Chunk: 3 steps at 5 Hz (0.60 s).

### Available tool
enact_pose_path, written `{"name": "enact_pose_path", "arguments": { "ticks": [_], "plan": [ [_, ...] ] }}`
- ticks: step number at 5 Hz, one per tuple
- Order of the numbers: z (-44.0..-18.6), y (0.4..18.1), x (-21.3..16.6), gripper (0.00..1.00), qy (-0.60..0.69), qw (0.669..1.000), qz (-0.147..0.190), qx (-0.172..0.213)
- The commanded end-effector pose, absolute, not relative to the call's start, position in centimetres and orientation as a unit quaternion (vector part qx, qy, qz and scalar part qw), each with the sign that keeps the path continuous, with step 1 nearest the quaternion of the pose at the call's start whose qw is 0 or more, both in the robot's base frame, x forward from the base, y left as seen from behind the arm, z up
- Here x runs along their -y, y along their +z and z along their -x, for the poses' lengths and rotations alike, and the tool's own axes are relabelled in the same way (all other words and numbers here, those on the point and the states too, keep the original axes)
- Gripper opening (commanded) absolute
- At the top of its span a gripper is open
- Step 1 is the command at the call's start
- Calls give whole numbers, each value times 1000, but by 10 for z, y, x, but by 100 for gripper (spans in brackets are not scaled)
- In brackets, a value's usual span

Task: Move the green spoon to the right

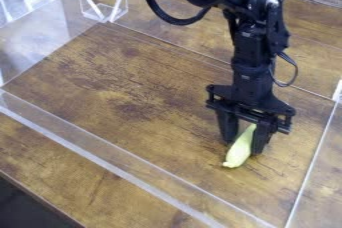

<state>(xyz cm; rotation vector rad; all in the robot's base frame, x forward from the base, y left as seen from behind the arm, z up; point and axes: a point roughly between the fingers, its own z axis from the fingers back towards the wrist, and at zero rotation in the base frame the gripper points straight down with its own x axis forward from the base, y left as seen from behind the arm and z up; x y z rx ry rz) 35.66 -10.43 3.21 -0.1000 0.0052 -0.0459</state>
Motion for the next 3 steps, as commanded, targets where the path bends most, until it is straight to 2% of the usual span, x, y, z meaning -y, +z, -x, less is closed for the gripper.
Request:
{"name": "enact_pose_path", "arguments": {
  "ticks": [1,3],
  "plan": [
    [-367,65,95,100,-23,998,44,31],
    [-369,66,87,100,-25,999,33,28]
  ]
}}
